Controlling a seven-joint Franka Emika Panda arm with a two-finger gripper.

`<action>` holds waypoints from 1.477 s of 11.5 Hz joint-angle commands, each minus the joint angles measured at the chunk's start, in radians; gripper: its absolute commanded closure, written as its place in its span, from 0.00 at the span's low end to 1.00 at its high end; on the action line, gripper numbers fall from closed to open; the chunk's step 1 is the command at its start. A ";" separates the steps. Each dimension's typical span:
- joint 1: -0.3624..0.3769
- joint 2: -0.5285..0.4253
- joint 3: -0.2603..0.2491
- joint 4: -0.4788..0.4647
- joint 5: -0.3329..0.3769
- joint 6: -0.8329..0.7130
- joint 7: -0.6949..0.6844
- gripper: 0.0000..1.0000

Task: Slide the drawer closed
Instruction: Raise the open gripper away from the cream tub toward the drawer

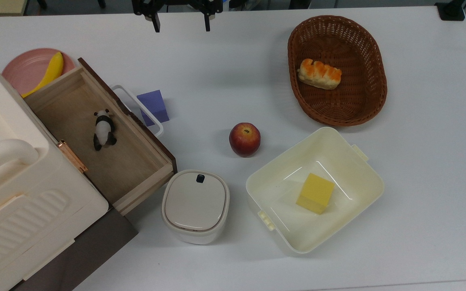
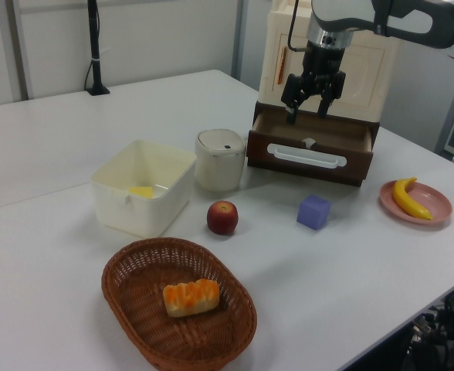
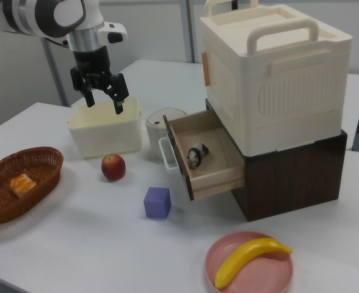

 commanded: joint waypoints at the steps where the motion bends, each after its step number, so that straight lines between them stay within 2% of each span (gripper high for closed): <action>1: 0.017 -0.029 -0.033 -0.022 0.021 -0.022 -0.029 0.00; 7: 0.021 -0.029 -0.031 -0.022 0.023 -0.022 -0.006 0.00; 8: 0.023 -0.029 -0.028 -0.022 0.023 -0.019 0.035 0.00; 9: 0.023 -0.026 -0.027 -0.023 0.021 -0.014 0.063 0.16; 11: 0.021 -0.023 -0.027 -0.023 0.044 -0.010 0.043 0.99; 17: 0.021 -0.020 -0.027 -0.026 0.054 -0.010 0.038 1.00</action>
